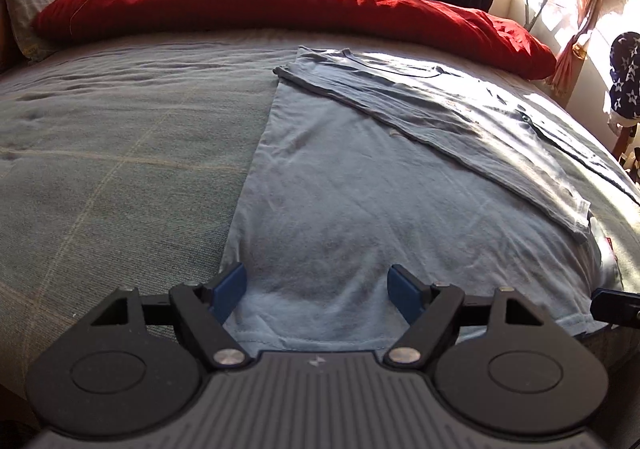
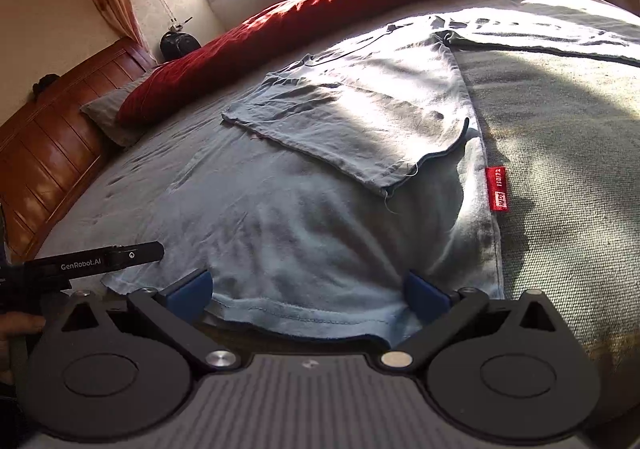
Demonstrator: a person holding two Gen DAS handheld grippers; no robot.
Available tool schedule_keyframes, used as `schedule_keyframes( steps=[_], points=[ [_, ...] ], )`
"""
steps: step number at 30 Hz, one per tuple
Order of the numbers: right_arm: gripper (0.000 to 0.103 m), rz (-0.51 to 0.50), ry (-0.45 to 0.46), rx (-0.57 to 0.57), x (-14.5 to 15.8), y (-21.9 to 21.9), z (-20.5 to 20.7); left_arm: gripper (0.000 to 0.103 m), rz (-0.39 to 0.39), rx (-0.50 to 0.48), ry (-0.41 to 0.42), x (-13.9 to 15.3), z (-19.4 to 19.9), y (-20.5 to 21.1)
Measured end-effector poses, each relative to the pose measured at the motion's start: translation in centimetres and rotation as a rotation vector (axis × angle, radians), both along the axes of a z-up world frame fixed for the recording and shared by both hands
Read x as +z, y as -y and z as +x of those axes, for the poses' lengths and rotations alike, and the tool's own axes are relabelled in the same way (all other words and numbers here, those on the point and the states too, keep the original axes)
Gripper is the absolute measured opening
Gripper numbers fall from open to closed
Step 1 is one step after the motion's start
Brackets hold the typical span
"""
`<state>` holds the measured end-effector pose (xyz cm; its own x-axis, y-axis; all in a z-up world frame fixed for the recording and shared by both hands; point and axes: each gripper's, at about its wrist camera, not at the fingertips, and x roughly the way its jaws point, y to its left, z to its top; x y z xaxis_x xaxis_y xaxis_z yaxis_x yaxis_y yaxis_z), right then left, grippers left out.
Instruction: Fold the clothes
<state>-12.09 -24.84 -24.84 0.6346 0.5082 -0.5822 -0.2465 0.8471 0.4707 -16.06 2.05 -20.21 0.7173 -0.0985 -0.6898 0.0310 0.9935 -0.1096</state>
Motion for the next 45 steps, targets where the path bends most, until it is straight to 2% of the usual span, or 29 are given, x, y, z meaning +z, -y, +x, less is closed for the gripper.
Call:
schedule_keyframes(
  steps=[4,7,10,13,16,21,23,26,31,34,40,45],
  points=[
    [0.103,0.015,-0.001,-0.002,0.0,0.2,0.0,0.078,-0.084,-0.020,0.028,1.5,-0.5,-1.3],
    [0.103,0.001,-0.007,-0.014,0.5,-0.2,0.0,0.081,-0.044,-0.016,0.054,2.1,0.2,-1.2],
    [0.103,-0.034,-0.014,-0.028,1.6,-0.9,0.1,0.081,-0.038,-0.022,0.005,0.9,0.9,-0.8],
    [0.103,-0.207,0.091,0.011,3.2,-3.6,0.3,0.081,0.009,-0.035,0.001,0.0,0.1,0.0],
    [0.103,-0.334,0.144,0.069,3.7,-6.3,1.6,0.081,0.041,-0.077,0.003,0.6,-1.0,0.5],
    [0.103,-0.505,0.127,0.114,1.7,-9.0,2.1,0.082,0.056,-0.133,0.090,2.9,-2.1,0.7],
    [0.103,-0.488,0.107,0.112,0.8,-8.3,0.8,0.082,0.072,-0.168,0.110,3.2,-2.1,1.3],
    [0.103,-0.440,0.096,0.092,0.4,-6.8,-0.9,0.082,0.048,-0.229,0.114,2.7,-1.8,2.5],
    [0.103,-0.475,0.103,0.100,0.0,-6.5,-2.0,0.082,0.011,-0.345,0.062,1.1,-2.3,4.7],
    [0.103,-0.472,0.098,0.092,0.0,-6.6,-1.9,0.082,-0.009,-0.345,-0.021,-0.2,-2.6,4.6],
    [0.103,-0.453,0.095,0.095,-0.1,-6.2,-1.9,0.082,-0.035,-0.331,-0.020,0.8,-3.8,3.0],
    [0.103,-0.460,0.089,0.103,0.0,-6.2,-1.8,0.082,-0.017,-0.298,0.016,3.0,-1.5,2.9]
  ],
)
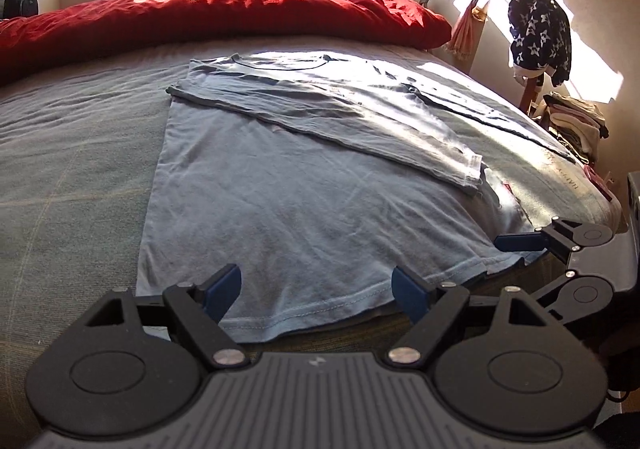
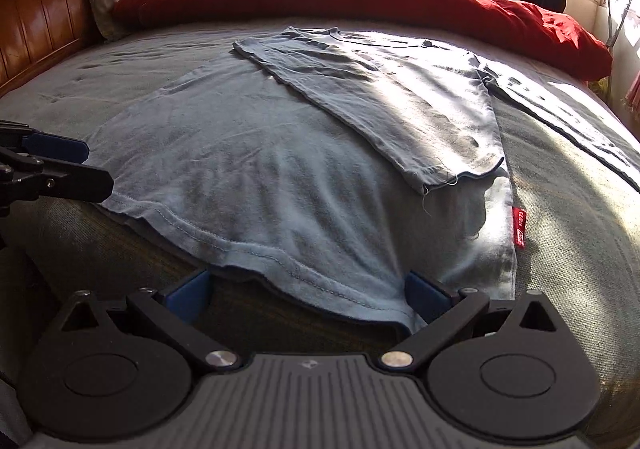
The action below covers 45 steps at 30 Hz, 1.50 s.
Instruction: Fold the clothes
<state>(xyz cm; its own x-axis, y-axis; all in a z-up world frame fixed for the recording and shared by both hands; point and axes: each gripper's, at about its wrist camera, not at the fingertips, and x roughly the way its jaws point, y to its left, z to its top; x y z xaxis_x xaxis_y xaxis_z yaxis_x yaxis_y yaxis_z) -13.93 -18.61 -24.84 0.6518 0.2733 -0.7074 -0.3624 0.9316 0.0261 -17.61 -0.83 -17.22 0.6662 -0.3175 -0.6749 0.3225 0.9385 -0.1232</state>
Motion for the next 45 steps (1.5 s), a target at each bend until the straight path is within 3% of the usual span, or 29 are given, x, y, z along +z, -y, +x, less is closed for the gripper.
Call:
schedule_keyframes(
  steps=[4,7,11,17,21,25,28,31,33,37,45],
  points=[
    [0.103,0.010,-0.026,0.007,0.8,0.3,0.1,0.083,0.027,-0.007,0.031,1.6,2.7,0.8],
    [0.103,0.099,-0.019,0.010,2.6,1.4,0.4,0.083,0.031,-0.021,0.056,2.6,4.4,1.5],
    [0.103,0.145,0.028,-0.003,4.6,1.9,1.9,0.084,0.004,-0.035,0.051,3.1,7.2,2.3],
    [0.103,0.140,-0.101,-0.062,1.4,2.8,3.7,0.085,-0.032,-0.059,0.020,2.2,10.9,3.5],
    [0.103,0.104,-0.057,-0.038,0.4,3.3,2.0,0.085,-0.050,-0.090,0.019,1.3,13.1,4.3],
    [0.103,0.011,-0.095,-0.011,0.7,2.4,2.4,0.085,-0.063,-0.132,0.038,1.0,14.7,4.9],
    [0.103,0.055,-0.136,-0.060,2.3,2.9,3.2,0.087,-0.045,-0.174,0.068,0.8,15.0,5.0],
    [0.103,0.072,-0.091,-0.109,4.0,3.6,4.2,0.088,-0.061,-0.183,0.098,0.1,15.0,4.2],
    [0.103,0.066,-0.071,-0.146,4.6,3.9,5.4,0.088,-0.076,-0.174,0.073,-0.7,15.3,3.6],
    [0.103,0.135,-0.190,-0.190,2.7,4.7,6.8,0.088,-0.042,-0.165,0.063,-1.1,15.4,3.0],
    [0.103,0.131,-0.187,-0.184,1.4,5.4,4.8,0.089,-0.060,-0.106,0.042,-1.5,16.8,2.8]
  ],
)
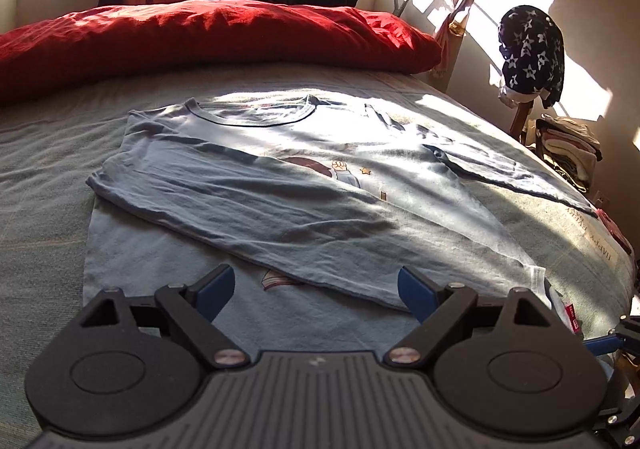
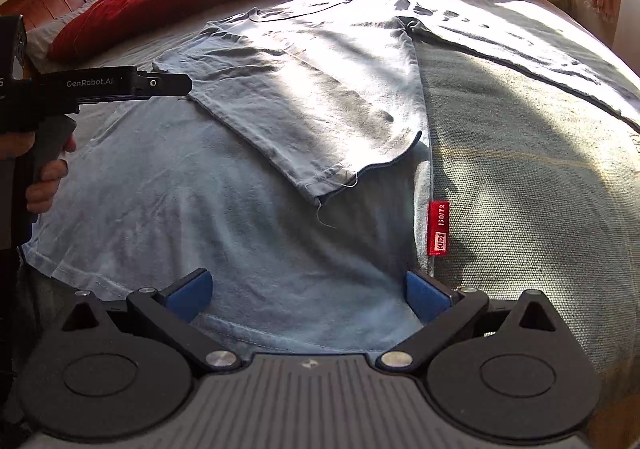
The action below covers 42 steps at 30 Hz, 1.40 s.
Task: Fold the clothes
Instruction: 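Move the open right tool toward the other sleeve on the blanket, then roll the right tool and lower it onto the sleeve cuff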
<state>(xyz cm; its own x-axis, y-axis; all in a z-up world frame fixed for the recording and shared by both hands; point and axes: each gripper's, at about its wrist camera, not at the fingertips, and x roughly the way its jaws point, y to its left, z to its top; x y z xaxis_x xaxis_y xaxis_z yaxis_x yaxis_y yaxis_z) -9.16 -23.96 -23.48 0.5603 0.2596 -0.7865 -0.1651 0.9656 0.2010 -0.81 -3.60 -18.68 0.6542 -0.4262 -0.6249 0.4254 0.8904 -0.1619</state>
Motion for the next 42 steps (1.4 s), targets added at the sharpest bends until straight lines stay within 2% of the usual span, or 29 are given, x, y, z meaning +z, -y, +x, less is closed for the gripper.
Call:
schedule_keyframes(
  steps=[7,10,13,17,19,26,28,35,42],
  points=[
    [0.103,-0.054,-0.013,0.008,0.2,-0.6,0.0,0.089,0.033,-0.042,0.032,0.1,-0.7,1.2],
    [0.103,0.030,-0.009,-0.024,1.0,0.9,0.1,0.089,0.046,-0.040,0.043,0.1,-0.9,1.3],
    [0.103,0.103,0.040,-0.121,2.6,4.3,0.4,0.089,0.030,-0.034,0.043,0.3,-0.8,1.1],
    [0.103,0.129,0.056,-0.328,3.7,10.2,1.5,0.089,0.022,-0.038,0.043,0.6,-0.9,1.2],
    [0.103,0.135,0.075,-0.392,3.9,12.9,2.0,0.089,0.011,-0.053,0.041,0.9,-1.2,1.3],
    [0.103,0.302,0.107,-0.532,3.9,21.6,3.9,0.090,-0.003,-0.138,0.068,1.8,-2.6,2.8],
    [0.103,0.355,0.134,-0.582,3.6,24.0,4.4,0.090,0.003,-0.149,0.072,1.8,-2.8,3.2],
    [0.103,0.493,0.132,-0.787,0.8,31.4,5.7,0.090,0.026,-0.140,0.065,1.2,-2.4,3.6],
    [0.103,0.619,0.144,-0.887,-2.0,35.4,7.1,0.090,0.043,-0.125,0.046,0.4,-1.7,3.7]
  ],
)
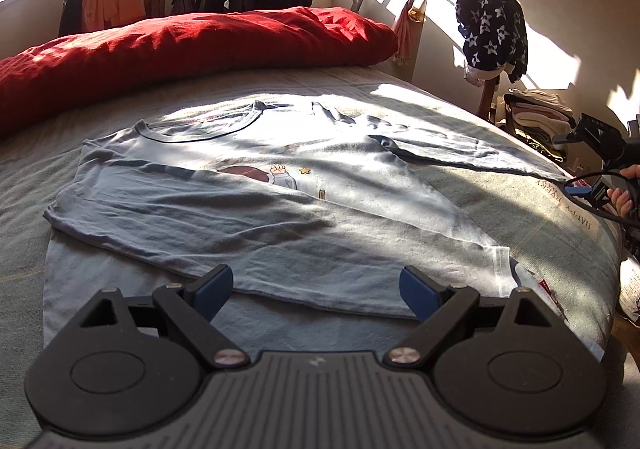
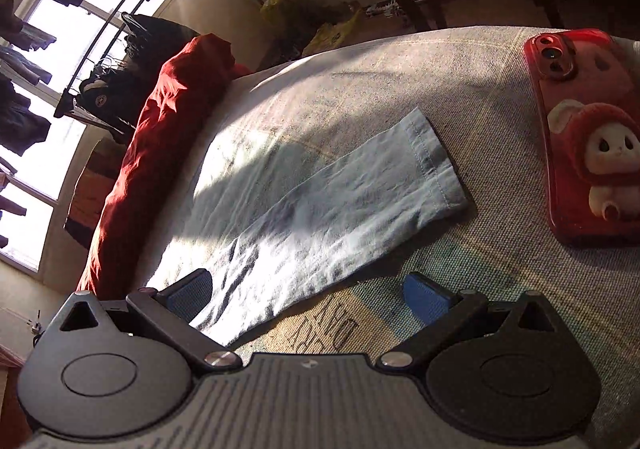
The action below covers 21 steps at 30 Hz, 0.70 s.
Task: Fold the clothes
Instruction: 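Roll the right tool and lower it onto the sleeve cuff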
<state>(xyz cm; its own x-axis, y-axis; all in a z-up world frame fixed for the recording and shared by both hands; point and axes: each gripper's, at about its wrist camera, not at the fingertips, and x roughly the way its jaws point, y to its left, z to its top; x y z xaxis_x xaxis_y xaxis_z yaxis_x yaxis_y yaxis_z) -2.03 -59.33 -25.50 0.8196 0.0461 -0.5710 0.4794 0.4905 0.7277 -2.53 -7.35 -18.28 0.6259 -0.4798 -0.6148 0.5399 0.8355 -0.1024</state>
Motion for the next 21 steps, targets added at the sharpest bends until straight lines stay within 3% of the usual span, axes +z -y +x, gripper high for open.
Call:
schedule_keyframes(
  steps=[8,21],
  points=[
    [0.103,0.020,0.093,-0.080,-1.4,1.6,1.1,0.090,0.023,-0.005,-0.018,-0.9,0.4,0.5],
    [0.103,-0.060,0.189,-0.158,-2.6,1.3,1.5,0.090,0.021,0.000,-0.049,-1.6,0.9,0.5]
  ],
)
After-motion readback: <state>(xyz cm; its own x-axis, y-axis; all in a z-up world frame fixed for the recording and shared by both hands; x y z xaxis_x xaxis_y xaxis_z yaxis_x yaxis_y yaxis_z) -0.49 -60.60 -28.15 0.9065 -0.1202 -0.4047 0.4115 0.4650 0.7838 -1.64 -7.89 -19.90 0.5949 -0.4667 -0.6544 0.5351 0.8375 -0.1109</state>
